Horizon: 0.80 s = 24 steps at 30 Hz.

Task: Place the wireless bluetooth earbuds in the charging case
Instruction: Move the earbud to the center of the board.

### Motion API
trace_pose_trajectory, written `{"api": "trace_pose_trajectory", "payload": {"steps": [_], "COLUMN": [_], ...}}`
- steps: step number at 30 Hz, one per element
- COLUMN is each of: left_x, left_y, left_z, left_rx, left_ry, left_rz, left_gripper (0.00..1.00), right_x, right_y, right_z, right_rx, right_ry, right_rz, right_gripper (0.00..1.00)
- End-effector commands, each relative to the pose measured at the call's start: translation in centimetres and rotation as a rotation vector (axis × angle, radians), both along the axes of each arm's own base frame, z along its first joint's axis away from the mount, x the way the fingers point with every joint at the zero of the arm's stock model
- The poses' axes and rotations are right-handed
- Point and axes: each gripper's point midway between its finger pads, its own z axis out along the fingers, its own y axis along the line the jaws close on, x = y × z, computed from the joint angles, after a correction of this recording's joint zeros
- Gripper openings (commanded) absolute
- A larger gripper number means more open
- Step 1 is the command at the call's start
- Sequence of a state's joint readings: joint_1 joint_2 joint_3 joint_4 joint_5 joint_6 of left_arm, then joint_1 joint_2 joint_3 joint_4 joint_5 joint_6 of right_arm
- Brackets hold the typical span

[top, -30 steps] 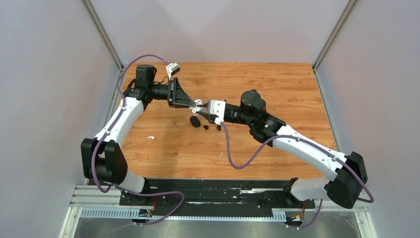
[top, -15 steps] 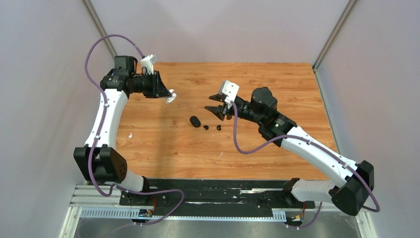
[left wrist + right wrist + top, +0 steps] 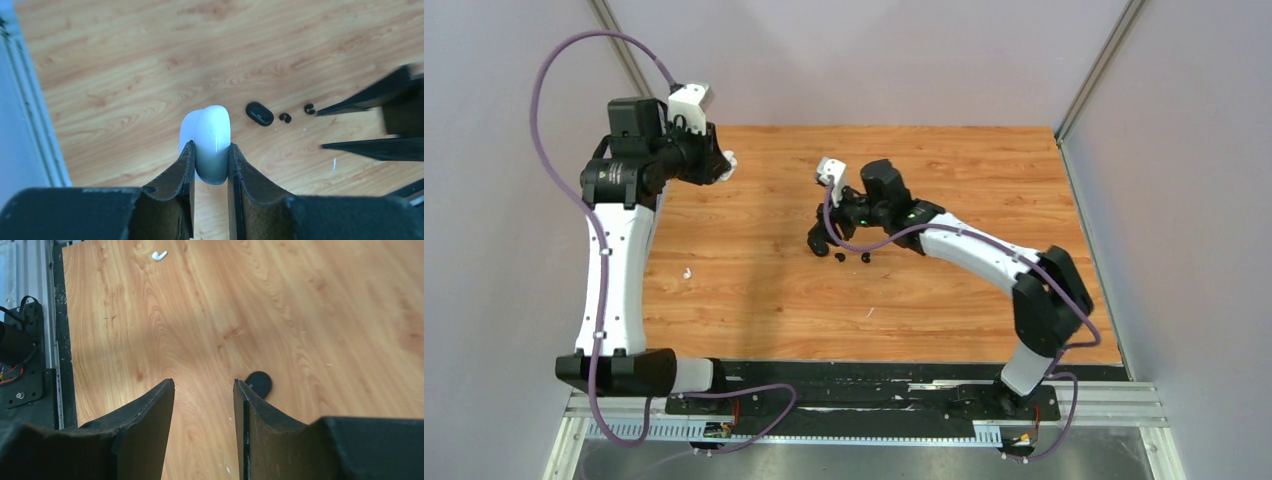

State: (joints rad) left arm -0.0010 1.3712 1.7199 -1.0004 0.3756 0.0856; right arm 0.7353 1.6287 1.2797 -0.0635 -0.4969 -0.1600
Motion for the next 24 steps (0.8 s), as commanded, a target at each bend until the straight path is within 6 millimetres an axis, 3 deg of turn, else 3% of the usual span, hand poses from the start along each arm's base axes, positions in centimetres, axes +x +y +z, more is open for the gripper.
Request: {"api": "trace_pose_trajectory", "payload": {"steps": [1, 7, 8, 13, 19, 21, 24], "left_x": [-2.0, -4.9, -5.2, -7.3, -8.4, -8.6, -8.9], "left_y": [0.0, -1.4, -1.5, -2.1, -2.5, -2.8, -3.2], "left_z": [6.2, 8.9, 9.0, 9.2, 9.2, 9.0, 8.5], "left_rx": [0.014, -0.044, -0.044, -0.062, -0.065, -0.081, -0.102], "left_ry": [-0.181, -0.250, -0.254, -0.267, -0.282, -0.276, -0.261], "left_rz": [-0.015, -0.069, -0.082, -0.117, -0.148, -0.158, -0.172], "left_gripper": [0.00, 0.00, 0.00, 0.00, 0.00, 0.00, 0.00], "right_x": [-0.8, 0.9, 1.4, 0.7, -1.1, -2.1, -1.8], "right_y": [5.2, 15.3, 17.3, 24.5, 29.9, 30.7, 31.0], "right_z": [-3.2, -6.7, -5.7, -7.8, -10.5, -11.3, -11.9], "right_rx": [-0.003, 0.044, 0.078, 0.114, 0.140, 0.150, 0.151], "right_ry": [0.077, 0.060, 0.038, -0.103, -0.398, -0.512, -0.632], "right_rz": [0.078, 0.083, 0.099, 0.249, 0.374, 0.414, 0.404], "right_gripper": [0.47, 0.55, 0.55, 0.56, 0.61, 0.62, 0.59]}}
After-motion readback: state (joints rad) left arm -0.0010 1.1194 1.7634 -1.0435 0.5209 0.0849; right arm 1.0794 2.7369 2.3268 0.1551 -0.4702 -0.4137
